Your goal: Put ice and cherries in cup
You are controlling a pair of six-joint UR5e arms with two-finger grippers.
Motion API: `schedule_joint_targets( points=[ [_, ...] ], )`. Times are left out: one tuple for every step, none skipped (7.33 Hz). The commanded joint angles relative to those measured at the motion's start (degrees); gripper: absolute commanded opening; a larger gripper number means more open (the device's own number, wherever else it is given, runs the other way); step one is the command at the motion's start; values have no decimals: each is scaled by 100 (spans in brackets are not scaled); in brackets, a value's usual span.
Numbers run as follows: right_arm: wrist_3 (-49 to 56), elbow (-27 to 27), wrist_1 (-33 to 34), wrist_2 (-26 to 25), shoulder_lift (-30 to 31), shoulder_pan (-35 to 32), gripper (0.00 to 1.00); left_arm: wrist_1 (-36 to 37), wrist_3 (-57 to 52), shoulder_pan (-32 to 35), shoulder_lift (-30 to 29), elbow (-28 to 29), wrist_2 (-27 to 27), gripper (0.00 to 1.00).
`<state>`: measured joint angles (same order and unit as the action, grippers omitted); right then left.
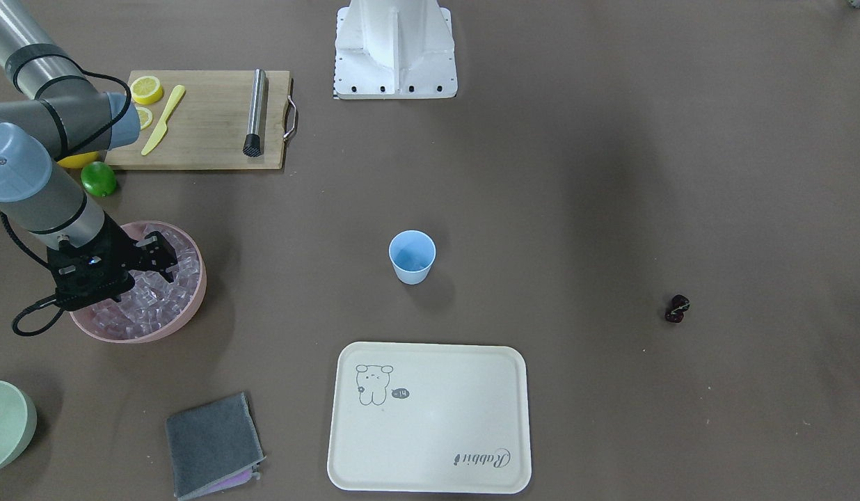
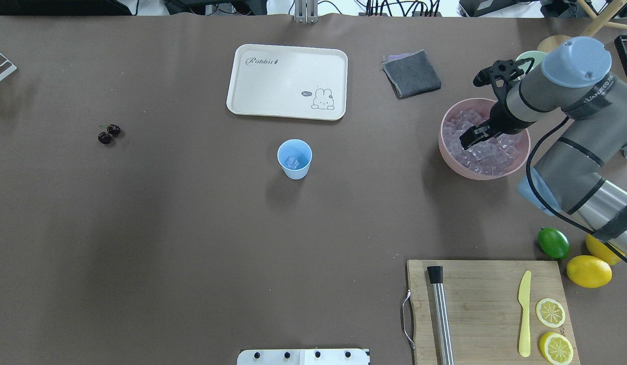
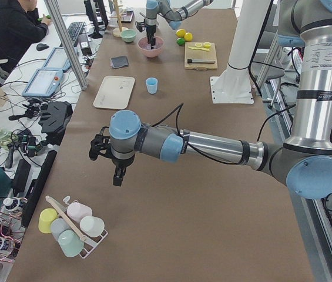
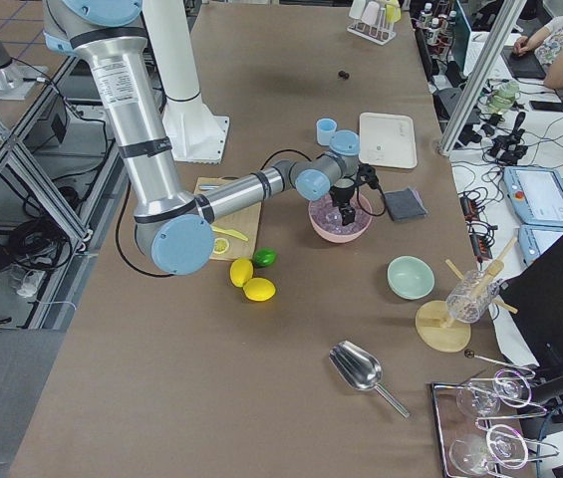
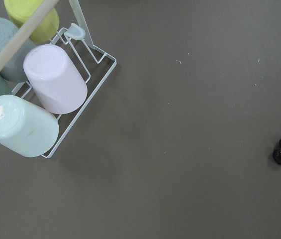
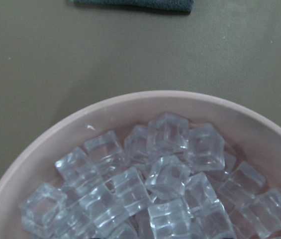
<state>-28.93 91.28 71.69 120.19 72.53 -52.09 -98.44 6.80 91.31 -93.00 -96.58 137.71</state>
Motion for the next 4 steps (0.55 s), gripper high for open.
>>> schedule_joint_targets(
  points=[
    [-34, 4, -6, -21, 6, 32, 66, 0, -3, 10, 10, -9, 1, 98],
    [-34, 4, -14, -30, 6, 32, 50, 0, 6, 10, 10, -36, 18, 98],
    [-34, 4, -14, -39, 15, 23, 44, 0, 6, 10, 10, -36, 10, 98],
    [-34, 4, -14, -39, 15, 32, 35, 0, -3, 10, 10, -19, 10, 98]
  ],
)
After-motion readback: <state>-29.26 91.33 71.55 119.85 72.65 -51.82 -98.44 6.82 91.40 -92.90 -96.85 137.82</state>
